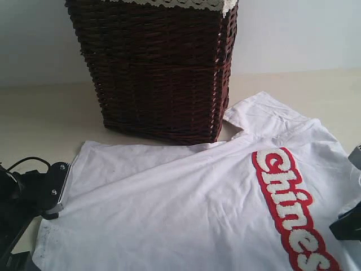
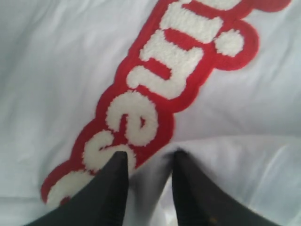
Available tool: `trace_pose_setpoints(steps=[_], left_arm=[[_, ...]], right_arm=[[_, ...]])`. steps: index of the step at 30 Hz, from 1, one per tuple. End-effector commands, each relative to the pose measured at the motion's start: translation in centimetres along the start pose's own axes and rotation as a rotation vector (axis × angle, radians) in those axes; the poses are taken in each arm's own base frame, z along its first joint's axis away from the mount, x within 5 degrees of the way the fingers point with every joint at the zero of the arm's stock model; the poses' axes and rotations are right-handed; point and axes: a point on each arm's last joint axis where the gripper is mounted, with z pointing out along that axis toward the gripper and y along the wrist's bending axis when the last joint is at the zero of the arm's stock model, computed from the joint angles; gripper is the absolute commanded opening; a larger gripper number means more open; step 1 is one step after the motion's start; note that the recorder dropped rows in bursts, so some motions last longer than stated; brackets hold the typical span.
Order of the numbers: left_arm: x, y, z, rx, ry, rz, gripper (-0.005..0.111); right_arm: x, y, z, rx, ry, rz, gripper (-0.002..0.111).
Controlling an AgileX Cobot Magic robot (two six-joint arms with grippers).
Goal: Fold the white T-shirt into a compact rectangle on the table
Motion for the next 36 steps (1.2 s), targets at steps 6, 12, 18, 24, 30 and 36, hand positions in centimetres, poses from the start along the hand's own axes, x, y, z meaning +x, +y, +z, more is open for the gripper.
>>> trace_pose_setpoints(steps=[6,12,18,24,30,36], left_arm=[[0.7,-0.8,1.1,0.08,0.037,-0.013,0.1],[0.7,-0.8,1.1,0.08,0.037,-0.013,0.1],[0.7,-0.8,1.1,0.08,0.037,-0.013,0.1],[0.7,-0.8,1.1,0.08,0.037,-0.013,0.1],[0.7,-0.8,1.1,0.08,0.037,-0.013,0.1],[0.7,-0.8,1.1,0.08,0.037,-0.013,0.1]], right_arm=[[-0.7,-0.9,3.2,0.031,0.002,0.096,0.034],[-1.5,-0.6,3.3,0.036,-0.052,0.11,0.034],[-2.3,0.8,0.0,0.122,-0.124,-0.069,0.039],[-1.2,0.4,-1.7,0.24,-0.035,-0.147,0.054],[1.7,-1.9,-3.6,0.232,-0.02,-0.02,0.052],[3.6,-3.8,-3.9,0.169,-0.09,-0.006,0.048]])
